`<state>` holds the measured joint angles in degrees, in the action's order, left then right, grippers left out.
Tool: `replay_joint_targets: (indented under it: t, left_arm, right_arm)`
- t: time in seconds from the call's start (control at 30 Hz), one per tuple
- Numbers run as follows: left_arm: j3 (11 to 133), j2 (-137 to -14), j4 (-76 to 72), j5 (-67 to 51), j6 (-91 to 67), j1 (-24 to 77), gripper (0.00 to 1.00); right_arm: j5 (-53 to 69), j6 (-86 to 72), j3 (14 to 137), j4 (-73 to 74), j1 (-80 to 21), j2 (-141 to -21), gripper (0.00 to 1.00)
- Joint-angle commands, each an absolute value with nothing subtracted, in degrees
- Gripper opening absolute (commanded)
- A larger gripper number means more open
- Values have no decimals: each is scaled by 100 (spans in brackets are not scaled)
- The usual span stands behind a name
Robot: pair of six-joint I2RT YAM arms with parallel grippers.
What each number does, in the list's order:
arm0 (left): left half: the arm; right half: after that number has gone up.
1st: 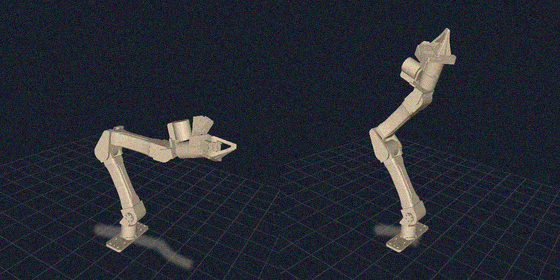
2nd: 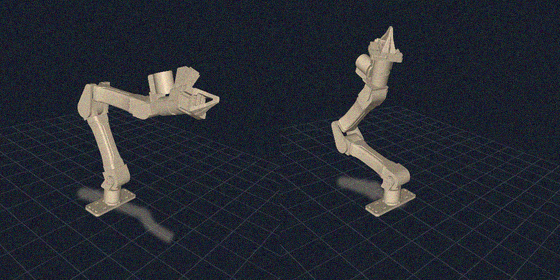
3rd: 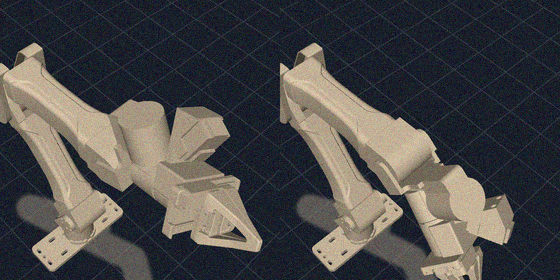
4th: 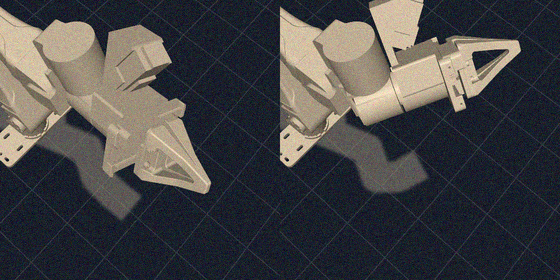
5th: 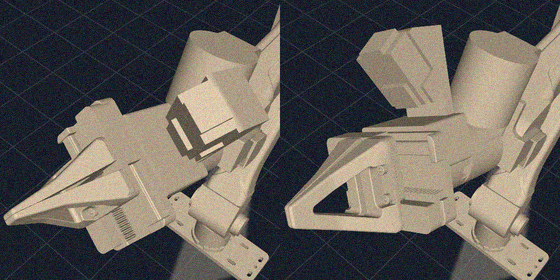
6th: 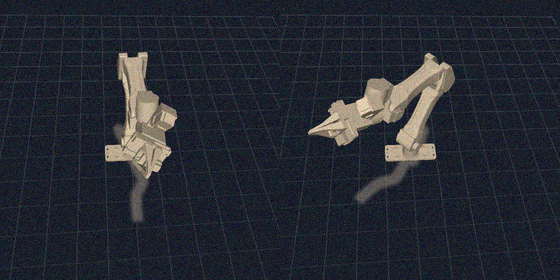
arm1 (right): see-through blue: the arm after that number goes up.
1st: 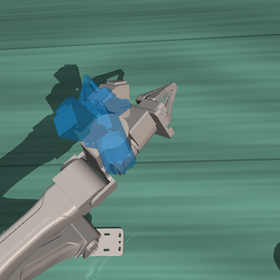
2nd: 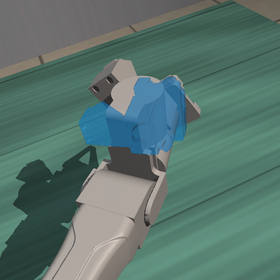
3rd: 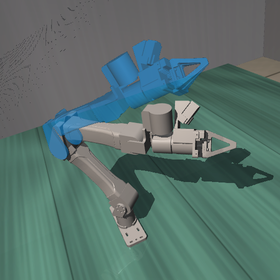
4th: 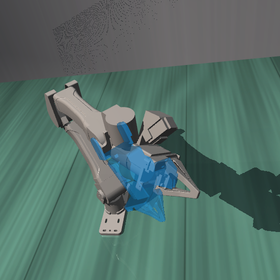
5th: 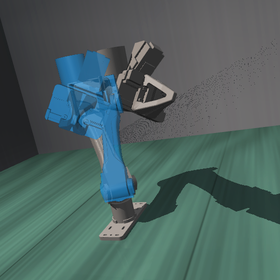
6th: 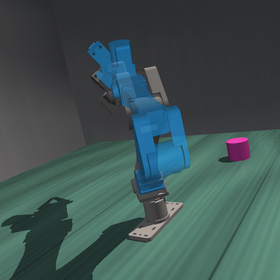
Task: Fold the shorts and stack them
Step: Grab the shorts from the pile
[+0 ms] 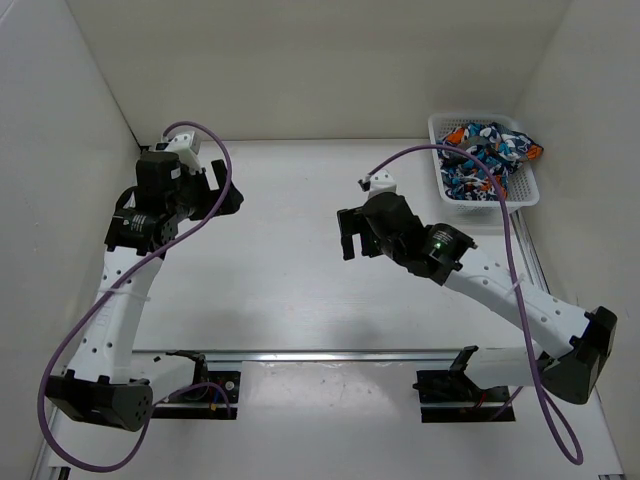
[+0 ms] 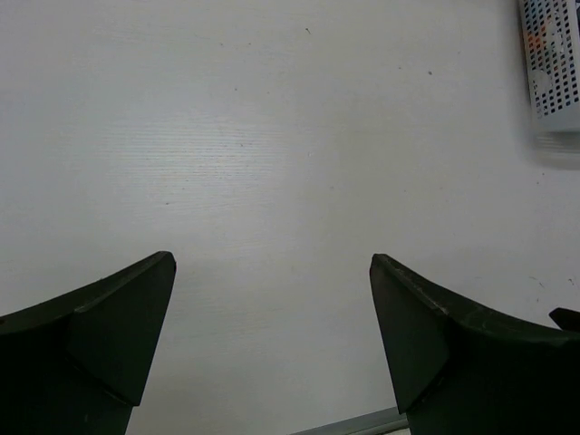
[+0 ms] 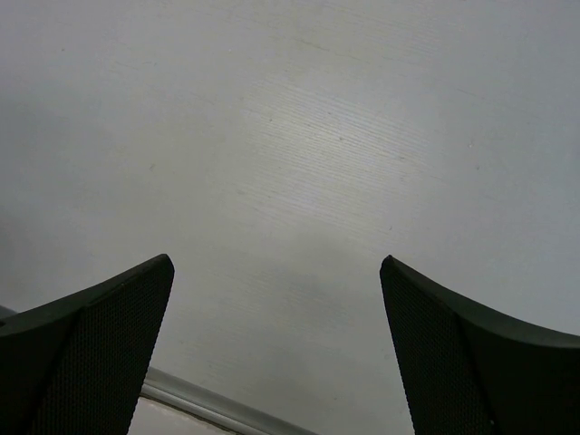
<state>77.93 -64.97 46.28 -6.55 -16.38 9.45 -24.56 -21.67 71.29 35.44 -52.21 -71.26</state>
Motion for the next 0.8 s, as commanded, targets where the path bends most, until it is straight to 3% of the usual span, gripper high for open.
replay_joint_targets:
  t: [0.0,0.27,0.5,0.63,0.77]
  left_arm:
    - [7690,-6302,4614,-756,-1591,905,100]
    - [7638,-6196,4667,-703,-1591,905,100]
    - [7523,-6257,4720,-755,-1696,905,100]
    - [7576,-6372,4720,-756,-1696,905,100]
    - [7690,-6565,4720,-686,-1644,905,100]
  right_arm:
    - [-2671,-2232,7102,3489,-5221,-7163,100]
    - [-3796,-2592,7277,4480,-4923,-7110,100]
    - [-2765,-2330,7865,4412,-2569,-7277,100]
    - [-1892,-2207,8629,4097,-1382,-8004,98]
    - [-1838,-2337,9657,4148,-461,-9059,97]
